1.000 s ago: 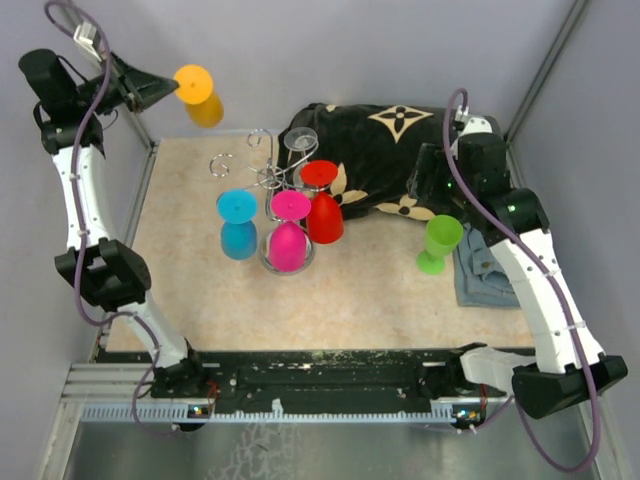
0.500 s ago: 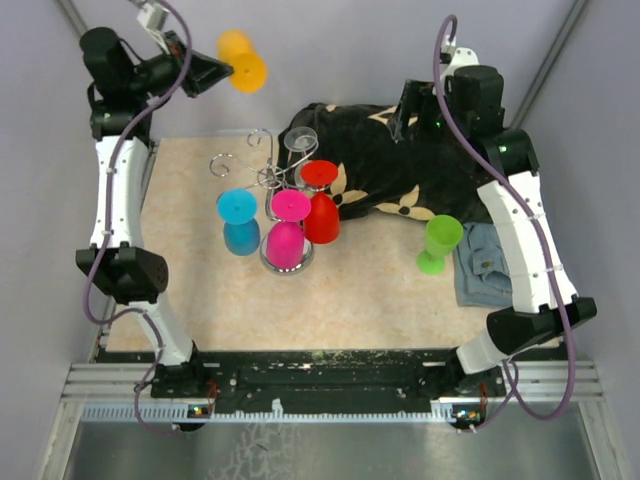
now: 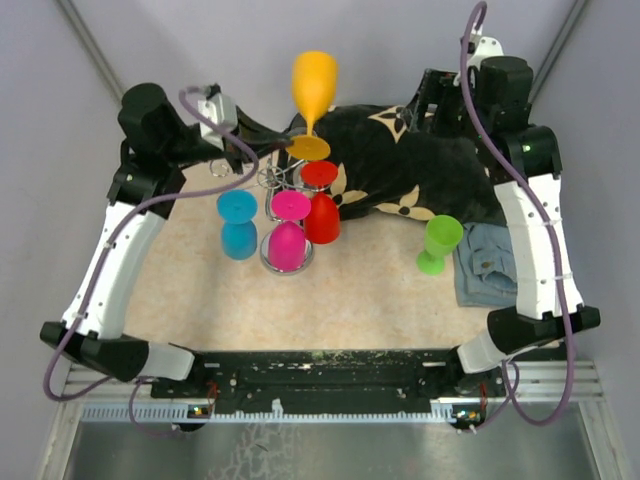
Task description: Take the wine glass off the wine glass rack
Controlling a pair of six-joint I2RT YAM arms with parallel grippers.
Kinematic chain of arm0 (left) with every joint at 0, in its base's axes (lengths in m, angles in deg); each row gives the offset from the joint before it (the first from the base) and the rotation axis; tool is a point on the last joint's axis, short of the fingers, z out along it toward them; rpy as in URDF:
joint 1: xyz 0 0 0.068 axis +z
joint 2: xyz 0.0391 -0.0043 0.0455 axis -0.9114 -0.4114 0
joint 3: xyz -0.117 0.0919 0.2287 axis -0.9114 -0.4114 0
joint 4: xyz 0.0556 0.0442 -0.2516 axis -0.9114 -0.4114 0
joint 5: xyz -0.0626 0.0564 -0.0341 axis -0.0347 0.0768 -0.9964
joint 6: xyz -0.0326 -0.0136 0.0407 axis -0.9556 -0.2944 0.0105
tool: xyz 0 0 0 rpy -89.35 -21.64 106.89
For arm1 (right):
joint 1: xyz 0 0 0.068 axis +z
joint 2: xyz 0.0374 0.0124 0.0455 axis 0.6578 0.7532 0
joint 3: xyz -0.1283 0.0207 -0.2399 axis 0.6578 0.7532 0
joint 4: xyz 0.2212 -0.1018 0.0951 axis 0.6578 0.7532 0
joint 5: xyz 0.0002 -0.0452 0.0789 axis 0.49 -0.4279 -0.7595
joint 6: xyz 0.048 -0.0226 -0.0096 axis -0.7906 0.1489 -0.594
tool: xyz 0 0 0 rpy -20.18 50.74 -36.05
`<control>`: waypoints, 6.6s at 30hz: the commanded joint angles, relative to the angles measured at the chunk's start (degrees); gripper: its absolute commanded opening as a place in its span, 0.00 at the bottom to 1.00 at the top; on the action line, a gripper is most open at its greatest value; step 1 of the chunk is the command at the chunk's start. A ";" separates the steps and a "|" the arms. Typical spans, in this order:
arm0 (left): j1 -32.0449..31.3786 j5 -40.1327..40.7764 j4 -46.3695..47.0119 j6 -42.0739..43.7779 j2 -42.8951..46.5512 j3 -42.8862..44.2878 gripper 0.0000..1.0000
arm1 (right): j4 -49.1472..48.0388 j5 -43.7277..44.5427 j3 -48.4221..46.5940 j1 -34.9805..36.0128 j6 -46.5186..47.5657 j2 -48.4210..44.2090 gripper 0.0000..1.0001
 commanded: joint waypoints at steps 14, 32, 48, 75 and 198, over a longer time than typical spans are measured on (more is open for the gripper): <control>-14.48 -3.59 -23.36 47.57 15.30 -19.85 0.00 | 2.86 -30.35 -7.34 -4.07 -1.38 -2.68 0.81; -20.28 -0.51 -28.54 70.98 14.80 -23.84 0.00 | -0.06 -50.79 11.74 -3.33 -8.08 -14.17 0.79; -22.61 0.93 -24.80 72.64 10.63 -21.21 0.00 | 11.33 -47.18 14.31 3.62 -1.34 -14.66 0.26; -21.32 53.37 42.59 28.63 5.61 -8.41 0.92 | 2.05 -0.87 -1.41 -6.92 -1.02 -12.78 0.00; 37.39 -4.90 -20.70 -67.67 33.38 -40.83 0.66 | -0.81 22.42 19.05 21.60 -4.76 -8.29 0.66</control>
